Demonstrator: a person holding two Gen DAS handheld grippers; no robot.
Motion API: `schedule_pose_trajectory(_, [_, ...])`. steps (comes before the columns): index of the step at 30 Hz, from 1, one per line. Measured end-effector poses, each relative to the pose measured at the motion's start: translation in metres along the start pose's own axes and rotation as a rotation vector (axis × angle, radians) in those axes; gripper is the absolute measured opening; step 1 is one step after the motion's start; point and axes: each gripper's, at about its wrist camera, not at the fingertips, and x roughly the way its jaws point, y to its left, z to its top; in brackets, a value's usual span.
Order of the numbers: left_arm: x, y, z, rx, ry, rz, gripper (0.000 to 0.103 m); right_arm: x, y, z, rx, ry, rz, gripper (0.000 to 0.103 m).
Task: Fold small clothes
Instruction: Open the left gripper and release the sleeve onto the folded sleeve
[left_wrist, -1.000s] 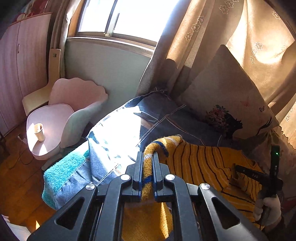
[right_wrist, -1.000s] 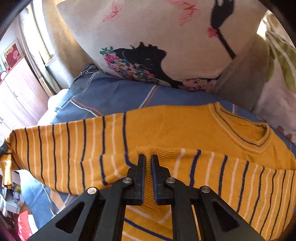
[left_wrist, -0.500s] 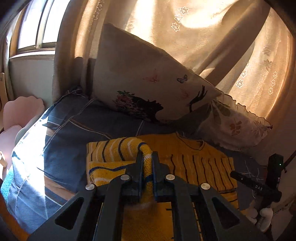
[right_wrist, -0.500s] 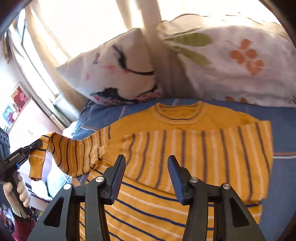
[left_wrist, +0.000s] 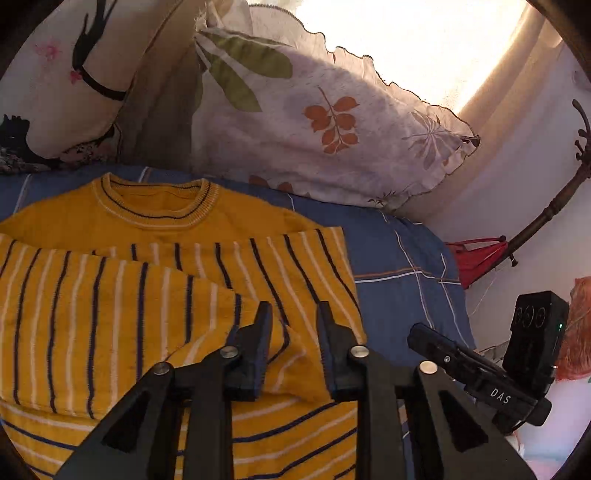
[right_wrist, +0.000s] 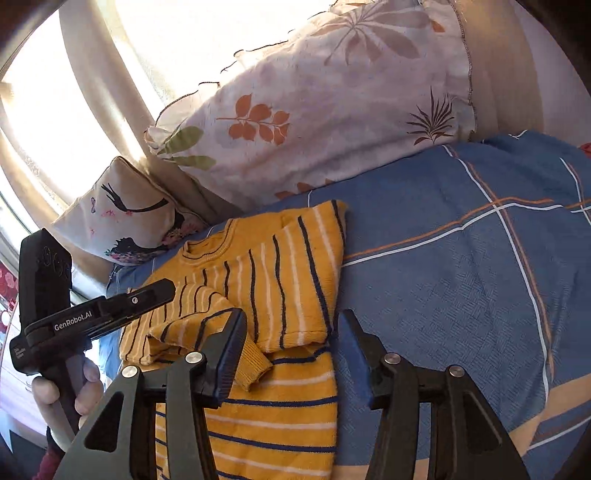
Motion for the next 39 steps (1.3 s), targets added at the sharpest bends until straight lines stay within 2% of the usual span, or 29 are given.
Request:
schedule_pose_trajectory(1, [-0.012,0.004,-0.005,0.017,-0.022,0.022,0.038,0.002,0.004,-0.001,-0.015,0.005,0.011,0.060])
schedule_pose_trajectory(3, [-0.038,0.014,-0.015,0.048,-0.067,0.081,0.045,0.017,0.017,-0.002,-0.055,0.032,0.036,0.062])
schedule_pose_trajectory(6, [-0.074,0.041,-0.026,0.062,-0.131,0.237,0.056,0.039,0.046,-0.013,-0.163,0.087,0.067,0.069])
schedule_pose_trajectory(8, [-0.091,0.066,-0.032,0.042,-0.157,0.329,0.056,0.058,0.067,-0.021,-0.261,0.124,0.033,0.070])
schedule_pose_trajectory(11, [-0.107,0.107,-0.041,-0.009,-0.165,0.455,0.056,0.084,0.081,-0.029,-0.349,0.137,-0.081,0.070])
schedule_pose_trajectory(13, [-0.109,0.131,-0.047,-0.049,-0.145,0.487,0.056,0.101,0.083,-0.032,-0.371,0.213,-0.092,0.024])
schedule_pose_trajectory(14, [-0.109,0.142,-0.050,-0.068,-0.130,0.493,0.056,0.108,0.086,-0.031,-0.391,0.261,-0.100,0.013])
schedule_pose_trajectory(15, [-0.107,0.152,-0.052,-0.082,-0.118,0.504,0.056,0.107,0.092,-0.027,-0.425,0.262,-0.120,0.013])
schedule_pose_trajectory(17, [-0.101,0.166,-0.055,-0.105,-0.101,0.527,0.056,0.094,0.107,-0.016,-0.513,0.189,-0.166,0.013])
schedule_pose_trajectory(20, [-0.092,0.178,-0.063,-0.142,-0.079,0.523,0.056,0.070,0.120,0.004,-0.570,0.053,-0.235,0.013])
schedule_pose_trajectory(22, [-0.087,0.183,-0.069,-0.157,-0.060,0.517,0.056,0.064,0.121,0.004,-0.633,-0.036,-0.351,0.028])
schedule_pose_trajectory(23, [-0.086,0.185,-0.071,-0.160,-0.051,0.514,0.056,0.068,0.116,0.001,-0.653,-0.046,-0.426,0.047])
schedule_pose_trajectory(24, [-0.085,0.187,-0.074,-0.160,-0.043,0.511,0.056,0.074,0.107,-0.001,-0.657,-0.030,-0.495,0.055])
schedule_pose_trajectory(26, [-0.086,0.188,-0.077,-0.164,-0.033,0.504,0.056,0.081,0.085,-0.002,-0.596,0.025,-0.549,0.055])
schedule_pose_trajectory(28, [-0.094,0.186,-0.080,-0.170,-0.052,0.490,0.056,0.075,0.067,0.000,-0.483,0.038,-0.513,0.055])
schedule_pose_trajectory(31, [-0.106,0.176,-0.085,-0.152,-0.107,0.472,0.056,0.050,0.060,0.005,-0.340,-0.035,-0.324,0.055])
schedule_pose_trajectory(33, [-0.104,0.170,-0.084,-0.136,-0.118,0.468,0.056,0.048,0.068,0.008,-0.292,-0.059,-0.184,0.055])
schedule_pose_trajectory(35, [-0.092,0.171,-0.078,-0.139,-0.095,0.474,0.056,0.066,0.076,0.009,-0.233,-0.005,-0.032,0.055])
schedule_pose_trajectory(37, [-0.081,0.177,-0.076,-0.163,-0.067,0.478,0.056,0.092,0.081,0.010,-0.165,0.077,0.074,0.055])
schedule_pose_trajectory(39, [-0.076,0.185,-0.074,-0.198,-0.049,0.499,0.056,0.119,0.083,0.008,-0.128,0.141,0.076,0.055])
